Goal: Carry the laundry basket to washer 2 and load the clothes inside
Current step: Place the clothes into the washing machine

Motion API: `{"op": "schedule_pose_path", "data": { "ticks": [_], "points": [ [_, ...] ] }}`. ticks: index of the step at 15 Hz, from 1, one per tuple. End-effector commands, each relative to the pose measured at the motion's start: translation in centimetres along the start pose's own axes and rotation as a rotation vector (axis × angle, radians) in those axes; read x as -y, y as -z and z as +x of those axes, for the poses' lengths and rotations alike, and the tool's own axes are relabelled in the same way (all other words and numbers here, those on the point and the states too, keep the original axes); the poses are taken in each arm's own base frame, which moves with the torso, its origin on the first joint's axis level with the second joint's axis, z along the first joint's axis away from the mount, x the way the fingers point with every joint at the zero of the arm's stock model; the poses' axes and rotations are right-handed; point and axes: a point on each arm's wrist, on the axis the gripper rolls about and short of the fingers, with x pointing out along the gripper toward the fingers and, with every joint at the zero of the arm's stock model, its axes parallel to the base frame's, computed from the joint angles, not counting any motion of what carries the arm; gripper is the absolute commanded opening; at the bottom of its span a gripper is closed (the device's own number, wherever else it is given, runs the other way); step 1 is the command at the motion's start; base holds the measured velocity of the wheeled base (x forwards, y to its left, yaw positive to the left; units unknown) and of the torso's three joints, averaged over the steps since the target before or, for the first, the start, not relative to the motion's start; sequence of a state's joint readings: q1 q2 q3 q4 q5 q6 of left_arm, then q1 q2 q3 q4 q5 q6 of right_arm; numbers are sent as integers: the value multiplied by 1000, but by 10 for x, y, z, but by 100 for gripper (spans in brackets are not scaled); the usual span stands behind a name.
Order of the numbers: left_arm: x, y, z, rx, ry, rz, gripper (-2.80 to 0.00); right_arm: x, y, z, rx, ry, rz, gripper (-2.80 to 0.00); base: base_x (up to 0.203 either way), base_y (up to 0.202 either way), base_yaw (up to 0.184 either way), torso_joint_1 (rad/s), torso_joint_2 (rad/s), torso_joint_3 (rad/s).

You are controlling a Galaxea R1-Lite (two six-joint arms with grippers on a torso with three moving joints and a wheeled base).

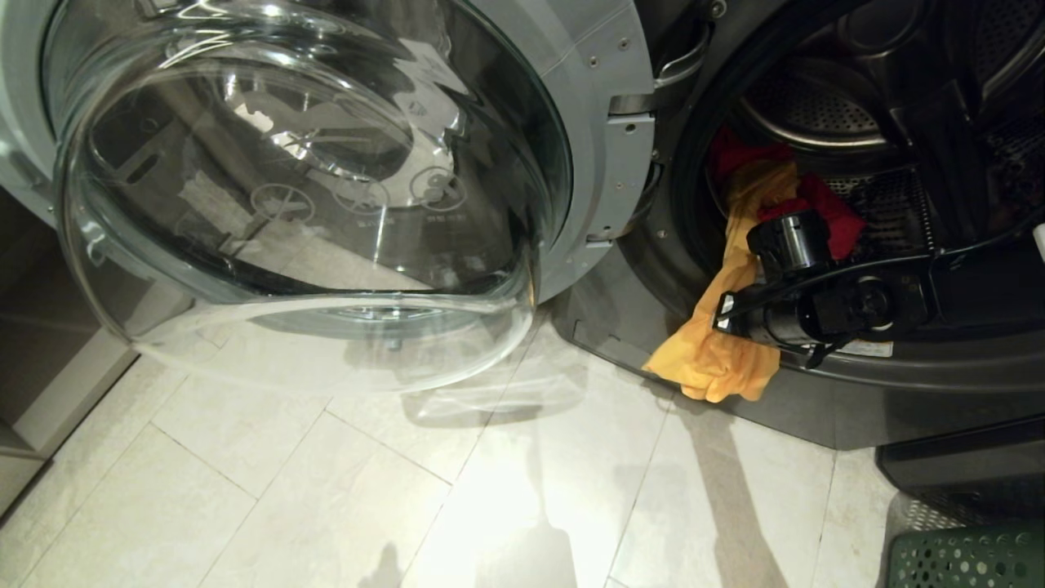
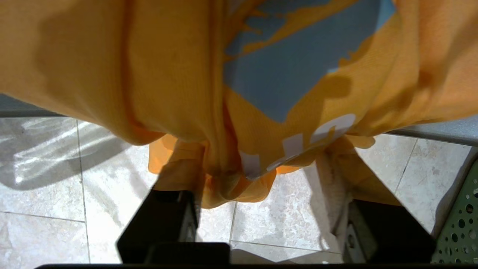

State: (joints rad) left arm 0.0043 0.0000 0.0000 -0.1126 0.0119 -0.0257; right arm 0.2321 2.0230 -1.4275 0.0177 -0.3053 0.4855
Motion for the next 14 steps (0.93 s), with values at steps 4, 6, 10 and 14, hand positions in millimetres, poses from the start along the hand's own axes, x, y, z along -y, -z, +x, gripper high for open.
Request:
{"op": "schedule_pose_path", "data": {
  "ticks": [4,6,10,14],
  "points": [
    [0,11,2,-39,-2,0,-280,0,-9,-14,31,-14,12,-280,0,0,0,0,0,0],
    [0,11,2,-39,-2,0,-280,2,-14,-26,46,-20,18,-280,0,0,0,0,0,0],
    [0,11,2,-39,-2,0,-280,6,-14,-38,47,-20,19,-280,0,0,0,0,0,0],
    [0,11,2,-39,-2,0,-280,2,-40,-55,220,64,51,-280,0,0,0,0,0,0]
  ]
}}
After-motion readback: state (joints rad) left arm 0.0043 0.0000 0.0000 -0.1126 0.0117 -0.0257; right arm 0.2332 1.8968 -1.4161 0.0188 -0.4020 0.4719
